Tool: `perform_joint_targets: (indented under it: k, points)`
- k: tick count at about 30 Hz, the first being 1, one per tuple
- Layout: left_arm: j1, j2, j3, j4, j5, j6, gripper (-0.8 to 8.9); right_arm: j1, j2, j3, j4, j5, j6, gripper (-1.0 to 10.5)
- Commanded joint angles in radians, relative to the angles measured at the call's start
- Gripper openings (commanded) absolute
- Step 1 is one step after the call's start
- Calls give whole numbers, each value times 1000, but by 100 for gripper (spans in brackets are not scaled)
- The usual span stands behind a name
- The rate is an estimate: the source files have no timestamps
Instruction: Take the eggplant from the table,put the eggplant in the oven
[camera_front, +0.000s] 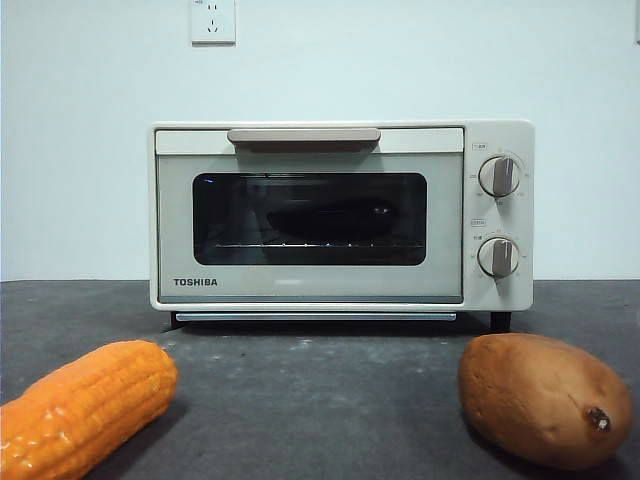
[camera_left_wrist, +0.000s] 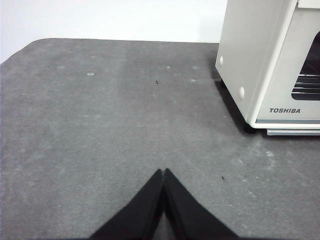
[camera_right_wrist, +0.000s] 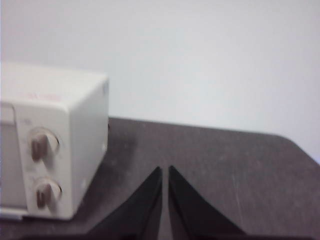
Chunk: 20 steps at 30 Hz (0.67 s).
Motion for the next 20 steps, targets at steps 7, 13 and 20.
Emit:
perform_joint_targets:
  k: [7, 13, 20]
  points:
    - [2, -2, -18, -4, 0, 11, 4, -74, -51, -174, 9, -45, 70, 6]
    - [2, -2, -17, -4, 1, 11, 4, -80, -51, -251, -13, -77, 183, 6]
    - [2, -2, -17, -4, 1, 11, 4, -80, -51, -248, 24, -81, 185, 6]
